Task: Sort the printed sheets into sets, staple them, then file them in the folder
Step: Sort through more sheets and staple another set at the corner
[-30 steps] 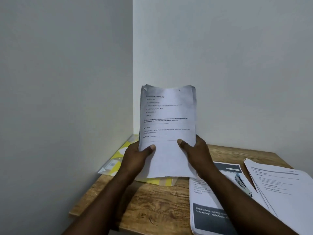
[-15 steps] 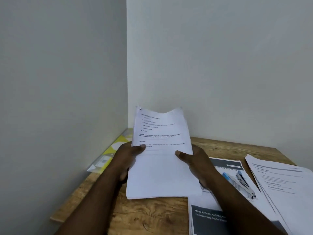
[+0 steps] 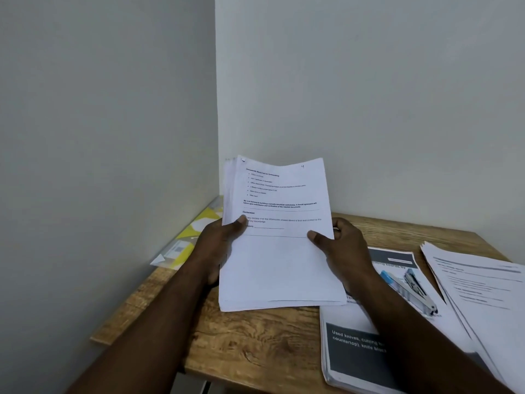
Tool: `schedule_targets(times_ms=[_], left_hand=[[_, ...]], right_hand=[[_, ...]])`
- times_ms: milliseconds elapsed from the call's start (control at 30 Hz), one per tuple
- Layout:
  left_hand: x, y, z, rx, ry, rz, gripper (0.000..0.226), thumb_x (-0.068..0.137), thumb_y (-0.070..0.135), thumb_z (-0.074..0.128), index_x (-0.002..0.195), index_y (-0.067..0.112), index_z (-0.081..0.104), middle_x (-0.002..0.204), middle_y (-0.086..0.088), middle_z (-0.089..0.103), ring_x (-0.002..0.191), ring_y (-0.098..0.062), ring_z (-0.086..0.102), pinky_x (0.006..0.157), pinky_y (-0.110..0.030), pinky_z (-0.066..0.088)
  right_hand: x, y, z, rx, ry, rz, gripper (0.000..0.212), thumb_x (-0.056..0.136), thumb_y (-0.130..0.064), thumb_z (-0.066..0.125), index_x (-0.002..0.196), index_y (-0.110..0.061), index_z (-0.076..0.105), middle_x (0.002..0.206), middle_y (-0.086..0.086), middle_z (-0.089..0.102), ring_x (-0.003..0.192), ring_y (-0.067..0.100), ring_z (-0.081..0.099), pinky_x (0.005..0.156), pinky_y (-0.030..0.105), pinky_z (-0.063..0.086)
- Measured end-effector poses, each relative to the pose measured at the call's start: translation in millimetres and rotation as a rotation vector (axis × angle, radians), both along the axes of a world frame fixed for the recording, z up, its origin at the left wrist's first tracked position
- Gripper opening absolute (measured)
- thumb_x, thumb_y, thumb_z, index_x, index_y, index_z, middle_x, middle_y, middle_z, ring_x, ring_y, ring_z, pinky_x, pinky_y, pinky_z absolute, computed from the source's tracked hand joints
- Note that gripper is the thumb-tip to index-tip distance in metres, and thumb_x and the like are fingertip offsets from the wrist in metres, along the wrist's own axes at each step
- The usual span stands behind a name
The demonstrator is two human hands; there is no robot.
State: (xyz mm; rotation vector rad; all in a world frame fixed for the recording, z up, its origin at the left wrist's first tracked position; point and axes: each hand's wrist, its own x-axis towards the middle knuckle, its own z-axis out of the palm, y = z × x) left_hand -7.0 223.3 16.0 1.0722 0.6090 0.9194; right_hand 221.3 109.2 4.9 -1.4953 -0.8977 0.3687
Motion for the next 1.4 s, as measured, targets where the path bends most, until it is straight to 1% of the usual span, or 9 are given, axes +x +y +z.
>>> schedule_targets(times_ms=[100, 200, 333, 433, 567, 733, 833, 1000, 1400], left_hand=[[-1, 2, -2, -0.028, -0.005, 0.000, 0.038, 0.101, 0.023, 0.067, 0.132, 0.001, 0.067, 0.123, -0.018, 0.075, 0.111, -0.039, 0.073, 0.096, -0.052, 0.058], [0, 2, -1, -0.021, 0.031, 0.024, 0.030, 0.101, 0.015, 0.065, 0.128, 0.001, 0.069, 0.116, -0.016, 0.078, 0.103, -0.036, 0.076, 0.090, -0.047, 0.060], [-1, 4, -2, 0.011, 0.055, 0.048, 0.024, 0.101, 0.013, 0.066, 0.122, 0.005, 0.070, 0.111, -0.013, 0.079, 0.096, -0.033, 0.078, 0.084, -0.044, 0.061], [-1, 9, -5, 0.031, 0.088, 0.093, 0.022, 0.100, 0.012, 0.067, 0.120, 0.005, 0.071, 0.107, -0.013, 0.080, 0.092, -0.034, 0.078, 0.082, -0.045, 0.061], [0, 11, -7, 0.061, 0.118, 0.145, 0.018, 0.100, 0.012, 0.068, 0.116, 0.007, 0.072, 0.104, -0.012, 0.081, 0.086, -0.032, 0.078, 0.076, -0.042, 0.060], [-1, 16, -11, 0.083, 0.103, 0.183, 0.022, 0.100, 0.013, 0.068, 0.121, 0.006, 0.071, 0.109, -0.012, 0.080, 0.100, -0.037, 0.076, 0.092, -0.050, 0.060], [-1, 18, -11, 0.122, 0.084, 0.252, 0.015, 0.102, 0.011, 0.067, 0.116, 0.011, 0.072, 0.103, -0.004, 0.081, 0.094, -0.026, 0.078, 0.079, -0.036, 0.060], [-2, 20, -10, 0.101, 0.050, 0.307, 0.012, 0.104, 0.009, 0.063, 0.107, 0.017, 0.072, 0.105, -0.002, 0.079, 0.092, -0.022, 0.077, 0.074, -0.031, 0.058], [-2, 21, -9, 0.165, 0.101, 0.381, 0.016, 0.105, 0.014, 0.063, 0.120, 0.014, 0.069, 0.100, 0.002, 0.076, 0.087, -0.016, 0.072, 0.068, -0.026, 0.053]], right_hand=[[2, -2, 1, -0.003, 0.007, 0.029, 0.021, 0.093, -0.021, 0.081, 0.105, -0.032, 0.069, 0.098, -0.022, 0.073, 0.093, 0.005, 0.072, 0.076, 0.026, 0.056], [5, -3, 1, -0.025, 0.002, 0.029, 0.017, 0.097, -0.021, 0.077, 0.107, -0.033, 0.070, 0.096, -0.023, 0.072, 0.093, 0.005, 0.071, 0.075, 0.026, 0.055], [10, -2, 0, -0.045, 0.007, -0.027, 0.012, 0.098, -0.025, 0.075, 0.110, -0.026, 0.074, 0.103, -0.009, 0.076, 0.094, 0.014, 0.074, 0.077, 0.029, 0.056], [14, 1, -2, -0.098, -0.001, -0.093, 0.025, 0.099, -0.031, 0.075, 0.120, -0.016, 0.076, 0.109, -0.001, 0.078, 0.099, 0.024, 0.073, 0.084, 0.035, 0.057], [24, -3, 4, -0.120, -0.020, -0.233, 0.015, 0.100, -0.033, 0.071, 0.107, -0.021, 0.074, 0.099, 0.000, 0.073, 0.096, 0.029, 0.070, 0.087, 0.039, 0.058], [42, -16, 10, -0.091, -0.027, -0.448, 0.032, 0.102, -0.029, 0.066, 0.123, -0.006, 0.072, 0.116, 0.014, 0.074, 0.106, 0.036, 0.068, 0.093, 0.036, 0.051], [50, -22, 10, -0.096, -0.065, -0.504, 0.034, 0.104, -0.026, 0.064, 0.127, -0.001, 0.070, 0.123, 0.017, 0.072, 0.114, 0.040, 0.065, 0.095, 0.036, 0.046], [45, -18, 10, -0.118, -0.108, -0.435, 0.031, 0.103, -0.027, 0.065, 0.122, -0.004, 0.073, 0.119, 0.016, 0.075, 0.111, 0.038, 0.067, 0.097, 0.039, 0.052], [45, -21, 10, -0.106, -0.119, -0.431, 0.035, 0.104, -0.027, 0.064, 0.131, -0.005, 0.069, 0.128, 0.016, 0.072, 0.117, 0.039, 0.065, 0.101, 0.039, 0.050]])
